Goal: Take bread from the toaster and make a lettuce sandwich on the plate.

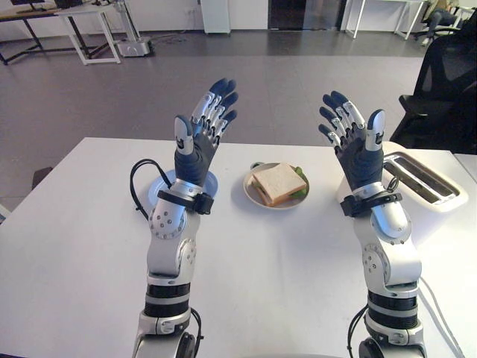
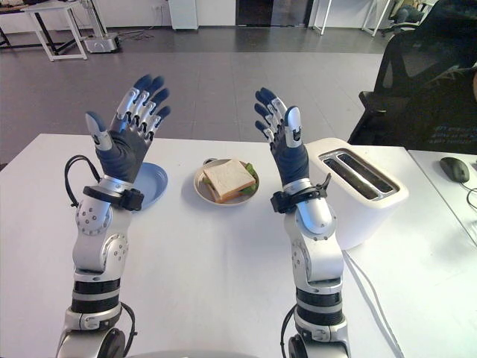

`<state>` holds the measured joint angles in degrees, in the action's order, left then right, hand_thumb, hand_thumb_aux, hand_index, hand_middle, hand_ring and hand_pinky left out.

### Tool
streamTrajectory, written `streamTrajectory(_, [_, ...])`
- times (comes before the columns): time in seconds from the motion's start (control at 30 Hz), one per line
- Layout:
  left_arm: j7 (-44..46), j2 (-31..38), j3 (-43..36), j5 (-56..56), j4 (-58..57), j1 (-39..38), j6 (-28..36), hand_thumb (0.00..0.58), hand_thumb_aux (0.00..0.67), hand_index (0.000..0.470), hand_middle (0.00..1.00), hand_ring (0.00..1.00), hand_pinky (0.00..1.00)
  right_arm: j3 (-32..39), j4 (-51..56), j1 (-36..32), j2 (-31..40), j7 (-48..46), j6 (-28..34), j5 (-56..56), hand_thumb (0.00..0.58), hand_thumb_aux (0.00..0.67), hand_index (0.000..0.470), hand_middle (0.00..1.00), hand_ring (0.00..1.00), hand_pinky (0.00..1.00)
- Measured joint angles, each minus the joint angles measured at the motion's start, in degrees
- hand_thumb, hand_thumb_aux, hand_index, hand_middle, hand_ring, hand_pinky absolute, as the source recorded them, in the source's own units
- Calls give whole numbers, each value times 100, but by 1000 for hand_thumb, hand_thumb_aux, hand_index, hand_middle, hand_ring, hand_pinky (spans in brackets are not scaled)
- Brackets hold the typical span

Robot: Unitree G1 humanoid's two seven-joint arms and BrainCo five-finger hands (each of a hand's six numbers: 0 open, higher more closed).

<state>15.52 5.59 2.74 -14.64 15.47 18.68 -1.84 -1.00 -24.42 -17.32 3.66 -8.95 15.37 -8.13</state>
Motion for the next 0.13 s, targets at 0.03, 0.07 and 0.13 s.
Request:
streamTrajectory(0.03, [0, 0, 0, 0, 0, 0, -5, 0, 0, 0, 0, 0, 0, -1, 0, 3, 2, -2, -11, -7, 0, 0, 0, 0, 0, 0])
streamTrajectory(0.07, [-1, 0, 3, 1, 0, 0, -6, 0, 0, 0, 0, 0, 0, -1, 0, 6, 3, -2, -17, -17, 0, 0, 0, 0, 0, 0])
streamTrajectory(0.13, [-9, 0, 12, 0, -4, 0, -7, 0, 0, 0, 0, 0, 0, -1, 0, 7, 4, -4, -22, -22, 0, 0, 0, 0, 0, 0])
